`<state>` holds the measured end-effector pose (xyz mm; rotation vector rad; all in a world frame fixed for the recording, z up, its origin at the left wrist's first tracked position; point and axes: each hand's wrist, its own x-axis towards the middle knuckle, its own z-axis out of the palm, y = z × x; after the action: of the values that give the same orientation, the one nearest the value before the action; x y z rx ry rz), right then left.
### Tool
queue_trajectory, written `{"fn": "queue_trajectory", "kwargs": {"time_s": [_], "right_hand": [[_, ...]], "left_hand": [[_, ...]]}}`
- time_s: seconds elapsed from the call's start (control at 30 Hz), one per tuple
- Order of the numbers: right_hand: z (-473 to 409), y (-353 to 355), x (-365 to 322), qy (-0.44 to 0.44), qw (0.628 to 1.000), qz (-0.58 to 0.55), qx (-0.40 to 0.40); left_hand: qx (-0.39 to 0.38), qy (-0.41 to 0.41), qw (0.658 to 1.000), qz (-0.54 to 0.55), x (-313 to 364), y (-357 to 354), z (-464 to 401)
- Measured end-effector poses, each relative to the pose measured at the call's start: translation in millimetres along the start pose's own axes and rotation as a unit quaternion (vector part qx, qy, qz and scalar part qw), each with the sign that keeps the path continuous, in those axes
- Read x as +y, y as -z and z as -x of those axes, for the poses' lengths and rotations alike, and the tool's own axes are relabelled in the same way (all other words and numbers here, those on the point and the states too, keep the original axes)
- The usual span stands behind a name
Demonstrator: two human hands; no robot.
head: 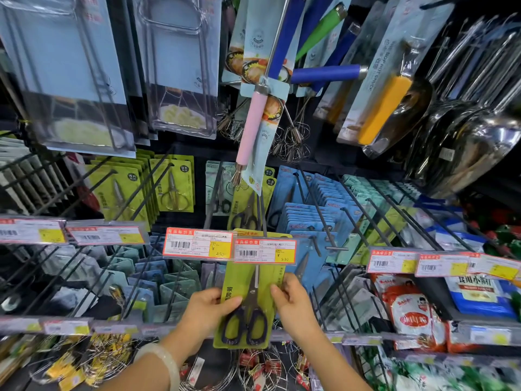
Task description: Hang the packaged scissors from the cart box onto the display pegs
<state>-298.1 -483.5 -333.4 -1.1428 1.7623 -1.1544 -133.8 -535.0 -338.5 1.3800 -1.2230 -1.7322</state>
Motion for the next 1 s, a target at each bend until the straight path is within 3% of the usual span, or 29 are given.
{"fn": "queue_trajectory", "kwargs": {"time_s": [0.77, 1.0], "right_hand": [[1.3, -1.0, -3.5, -0.011, 0.998, 0.06, -0.028], [3.2, 12.5, -4.3, -0.006, 0.998, 0.057, -0.004]], "left_hand": [[-0.002, 0.015, 1.0, 0.021, -0.6, 4.2, 4.1], [-0.006, 0.022, 1.0, 0.019, 0.9, -13.0, 5.2]]}}
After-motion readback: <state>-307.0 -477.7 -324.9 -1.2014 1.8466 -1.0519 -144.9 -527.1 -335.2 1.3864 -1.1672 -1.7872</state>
